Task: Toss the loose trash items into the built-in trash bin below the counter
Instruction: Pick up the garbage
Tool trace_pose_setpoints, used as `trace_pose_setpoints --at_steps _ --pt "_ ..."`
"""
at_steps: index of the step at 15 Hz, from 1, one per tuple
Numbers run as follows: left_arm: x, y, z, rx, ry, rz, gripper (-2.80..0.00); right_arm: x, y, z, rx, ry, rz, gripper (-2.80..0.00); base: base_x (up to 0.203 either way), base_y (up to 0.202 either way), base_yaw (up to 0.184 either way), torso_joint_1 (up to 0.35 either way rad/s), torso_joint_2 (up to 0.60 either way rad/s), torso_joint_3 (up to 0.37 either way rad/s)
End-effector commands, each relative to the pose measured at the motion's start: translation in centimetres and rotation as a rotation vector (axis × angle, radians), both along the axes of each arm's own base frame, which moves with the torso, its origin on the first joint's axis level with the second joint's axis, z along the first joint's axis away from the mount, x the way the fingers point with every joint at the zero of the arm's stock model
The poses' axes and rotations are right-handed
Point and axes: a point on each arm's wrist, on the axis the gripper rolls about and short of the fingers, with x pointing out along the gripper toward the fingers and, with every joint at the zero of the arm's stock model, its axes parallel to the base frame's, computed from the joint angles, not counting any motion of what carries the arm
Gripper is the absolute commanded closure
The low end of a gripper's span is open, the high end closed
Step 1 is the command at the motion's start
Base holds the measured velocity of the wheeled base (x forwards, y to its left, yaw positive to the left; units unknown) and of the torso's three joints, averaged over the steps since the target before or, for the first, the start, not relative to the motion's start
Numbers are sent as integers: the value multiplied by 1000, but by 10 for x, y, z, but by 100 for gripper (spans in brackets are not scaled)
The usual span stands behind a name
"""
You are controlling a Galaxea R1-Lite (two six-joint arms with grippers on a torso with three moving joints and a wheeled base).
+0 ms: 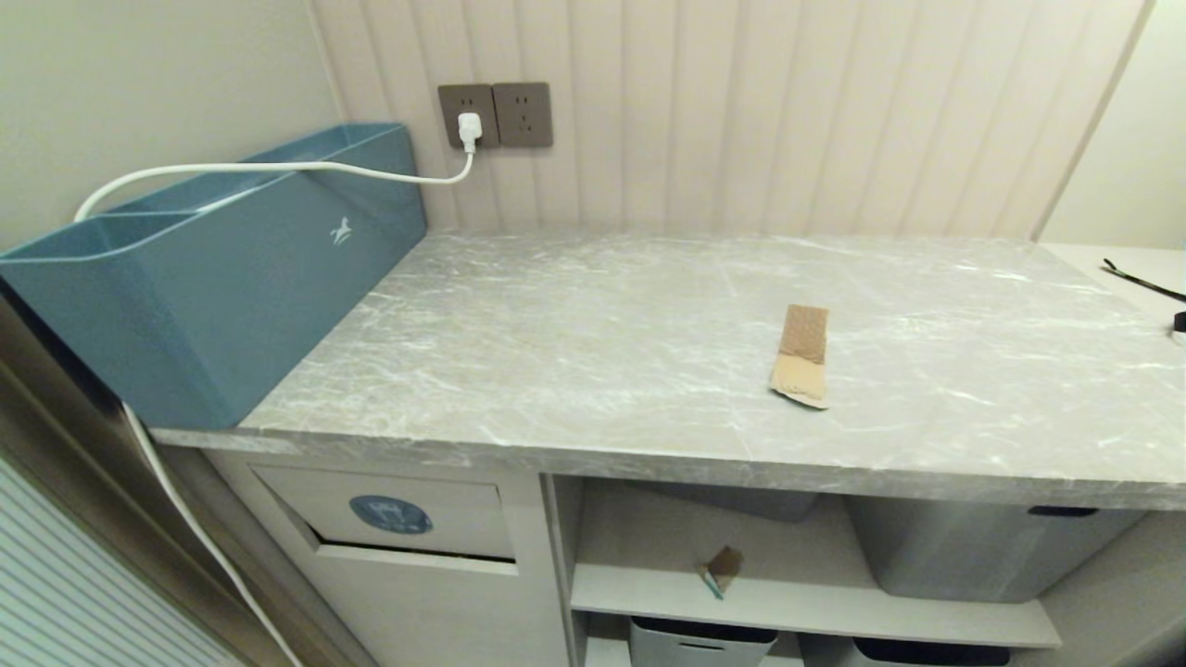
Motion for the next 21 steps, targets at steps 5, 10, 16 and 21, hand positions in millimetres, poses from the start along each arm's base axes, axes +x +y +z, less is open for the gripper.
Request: trace_pose_setpoints --at_steps 5,10,16,21 --pt "0 0 0 0 1 0 0 0 0 0 0 -2 1 0 0 0 0 245 -529 -290" --pt "0 0 0 0 1 -1 0 0 0 0 -11 -2 4 0 0 0 0 97 -205 -108" --pt "0 0 0 -1 1 0 0 -3 2 61 -42 -72 77 0 0 0 0 3 -4 -3" --pt "0 0 0 -1 1 -1 0 97 9 145 -6 182 332 -280 0 0 0 0 0 0"
